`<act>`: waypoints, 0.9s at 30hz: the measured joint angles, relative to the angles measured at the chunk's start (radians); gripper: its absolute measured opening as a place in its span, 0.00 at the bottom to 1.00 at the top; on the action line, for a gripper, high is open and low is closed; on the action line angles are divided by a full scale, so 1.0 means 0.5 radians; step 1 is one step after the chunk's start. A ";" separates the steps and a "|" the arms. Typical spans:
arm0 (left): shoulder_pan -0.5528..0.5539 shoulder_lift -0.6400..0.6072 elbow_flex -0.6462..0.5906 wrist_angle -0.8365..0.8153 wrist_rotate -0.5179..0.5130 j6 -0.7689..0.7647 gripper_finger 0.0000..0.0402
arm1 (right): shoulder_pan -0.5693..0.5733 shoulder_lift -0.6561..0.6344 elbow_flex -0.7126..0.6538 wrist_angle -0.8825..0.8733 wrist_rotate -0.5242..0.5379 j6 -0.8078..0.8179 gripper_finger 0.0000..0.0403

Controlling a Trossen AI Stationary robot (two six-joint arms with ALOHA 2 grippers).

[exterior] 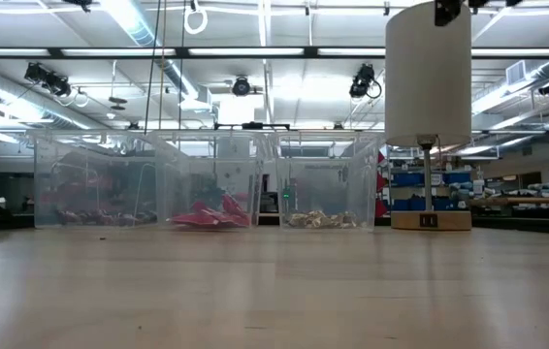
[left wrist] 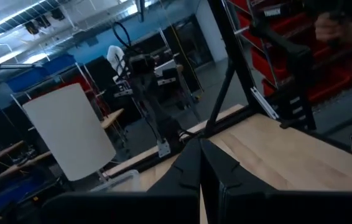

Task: Sort candy
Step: Return to Home Position

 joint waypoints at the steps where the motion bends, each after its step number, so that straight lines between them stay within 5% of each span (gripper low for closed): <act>1: 0.000 -0.052 -0.031 -0.006 0.000 -0.011 0.00 | 0.000 -0.033 -0.041 0.021 -0.001 0.011 0.00; 12: 0.000 -0.472 -0.363 -0.014 -0.002 -0.147 0.00 | 0.001 -0.291 -0.315 0.080 -0.011 0.096 0.00; 20: 0.000 -0.486 -0.460 0.023 0.010 -0.205 0.00 | -0.002 -0.470 -0.464 0.167 -0.051 0.093 0.00; 27: 0.000 -0.485 -0.475 -0.039 0.260 -0.193 0.00 | -0.002 -0.591 -0.645 0.250 -0.072 0.133 0.00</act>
